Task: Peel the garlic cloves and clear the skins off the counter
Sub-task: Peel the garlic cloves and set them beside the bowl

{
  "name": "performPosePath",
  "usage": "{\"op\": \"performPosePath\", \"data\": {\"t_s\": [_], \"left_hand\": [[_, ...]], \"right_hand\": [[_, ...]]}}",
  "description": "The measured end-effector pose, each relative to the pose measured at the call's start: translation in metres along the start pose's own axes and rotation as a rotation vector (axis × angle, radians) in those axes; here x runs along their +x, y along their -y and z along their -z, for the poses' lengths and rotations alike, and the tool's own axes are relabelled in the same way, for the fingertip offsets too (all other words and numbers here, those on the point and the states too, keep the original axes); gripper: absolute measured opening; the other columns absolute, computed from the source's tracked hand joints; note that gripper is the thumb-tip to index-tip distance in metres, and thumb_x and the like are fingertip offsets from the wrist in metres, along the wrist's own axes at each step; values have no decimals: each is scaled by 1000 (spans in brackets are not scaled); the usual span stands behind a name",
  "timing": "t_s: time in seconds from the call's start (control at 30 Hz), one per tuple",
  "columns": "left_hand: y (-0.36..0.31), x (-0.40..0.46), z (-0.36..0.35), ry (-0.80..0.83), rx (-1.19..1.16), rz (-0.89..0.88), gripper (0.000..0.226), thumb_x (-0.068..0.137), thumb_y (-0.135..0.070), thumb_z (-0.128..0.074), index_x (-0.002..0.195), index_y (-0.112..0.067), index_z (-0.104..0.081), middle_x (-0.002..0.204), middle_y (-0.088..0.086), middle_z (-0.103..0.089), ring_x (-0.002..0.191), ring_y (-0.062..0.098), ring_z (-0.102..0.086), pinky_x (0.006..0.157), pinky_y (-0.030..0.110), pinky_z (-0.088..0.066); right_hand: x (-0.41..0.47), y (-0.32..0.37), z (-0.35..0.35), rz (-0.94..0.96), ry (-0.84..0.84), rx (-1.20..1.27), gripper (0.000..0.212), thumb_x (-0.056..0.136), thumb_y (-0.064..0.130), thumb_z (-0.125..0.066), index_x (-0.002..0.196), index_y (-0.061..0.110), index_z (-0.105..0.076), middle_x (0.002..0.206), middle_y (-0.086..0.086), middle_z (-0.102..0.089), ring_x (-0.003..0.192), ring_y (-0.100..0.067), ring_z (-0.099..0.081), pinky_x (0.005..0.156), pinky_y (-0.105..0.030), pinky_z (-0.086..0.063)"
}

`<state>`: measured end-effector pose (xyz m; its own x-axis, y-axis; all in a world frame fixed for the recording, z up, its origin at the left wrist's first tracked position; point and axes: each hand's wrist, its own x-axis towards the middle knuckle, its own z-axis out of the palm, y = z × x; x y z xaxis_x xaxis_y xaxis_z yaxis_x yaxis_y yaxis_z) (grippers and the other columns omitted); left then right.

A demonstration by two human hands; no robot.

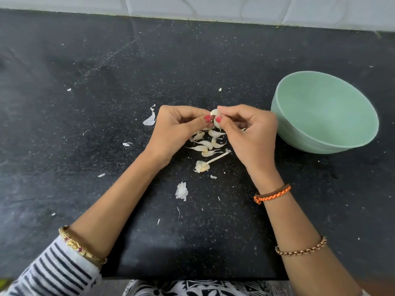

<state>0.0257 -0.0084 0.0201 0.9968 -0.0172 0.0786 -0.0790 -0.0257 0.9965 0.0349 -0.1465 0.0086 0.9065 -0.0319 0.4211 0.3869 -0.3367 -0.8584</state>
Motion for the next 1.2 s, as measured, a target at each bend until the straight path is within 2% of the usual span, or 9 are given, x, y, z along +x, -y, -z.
{"op": "performPosePath", "data": {"t_s": [0.1,0.27,0.43,0.53,0.63,0.77,0.83,1.03,1.2], "left_hand": [[-1,0,1,8,-3,-9,18,84,3,-60,96,-9,-67,56,-11,-66,49,-6,-53,49,4,-36],[1,1,3,20,-2,23,21,84,5,-59,71,-10,-67,52,-8,-63,45,-1,-43,45,10,-31],[3,2,-1,-7,-38,67,21,79,9,-59,65,-5,-62,45,-8,-57,43,0,-41,43,10,-30],[5,2,-4,-30,-105,93,8,67,-2,-58,60,-3,-58,43,-9,-52,43,0,-40,42,11,-29],[6,3,-6,-46,-147,99,9,65,-4,-54,56,-4,-52,41,-10,-46,41,1,-35,40,12,-27],[4,2,-4,-45,-137,65,16,64,-3,-54,49,-7,-50,39,-11,-46,39,1,-34,40,12,-28],[4,3,-3,-52,-126,40,24,63,-2,-53,43,-15,-53,40,-10,-48,39,1,-35,40,12,-28],[6,3,0,-18,-38,-63,25,60,1,-57,46,-19,-58,40,-11,-49,39,-1,-36,42,12,-29],[4,2,0,-9,-54,-60,14,62,2,-56,54,-9,-53,39,-14,-46,38,-2,-35,41,11,-29]], "right_hand": [[0,0,0,5,0,-3,21,77,0,-70,94,13,-70,81,8,-68,76,-3,-67,65,-13,-51],[-1,-1,0,33,9,-34,19,75,-1,-71,90,11,-72,78,7,-67,73,-6,-66,65,-13,-50],[-3,0,0,86,4,-92,16,75,1,-71,85,12,-73,72,5,-65,68,-8,-62,61,-16,-48],[-3,1,0,114,3,-81,14,74,0,-71,83,10,-73,71,8,-62,66,1,-59,62,-11,-45],[-2,3,0,91,19,-27,19,74,0,-71,86,15,-70,72,6,-64,68,0,-61,63,-10,-47],[0,9,4,-54,118,151,25,74,-5,-72,78,20,-68,72,8,-66,67,-3,-64,61,-19,-53],[1,12,5,-133,172,227,26,75,-7,-70,76,19,-67,72,7,-66,66,-1,-64,59,-18,-53],[5,16,11,-442,290,394,24,79,-10,-63,74,14,-64,56,9,-64,56,1,-58,55,-13,-47],[6,16,11,-696,324,618,16,77,-7,-60,73,8,-63,71,-12,-55,62,-14,-50,49,-16,-46]]}}
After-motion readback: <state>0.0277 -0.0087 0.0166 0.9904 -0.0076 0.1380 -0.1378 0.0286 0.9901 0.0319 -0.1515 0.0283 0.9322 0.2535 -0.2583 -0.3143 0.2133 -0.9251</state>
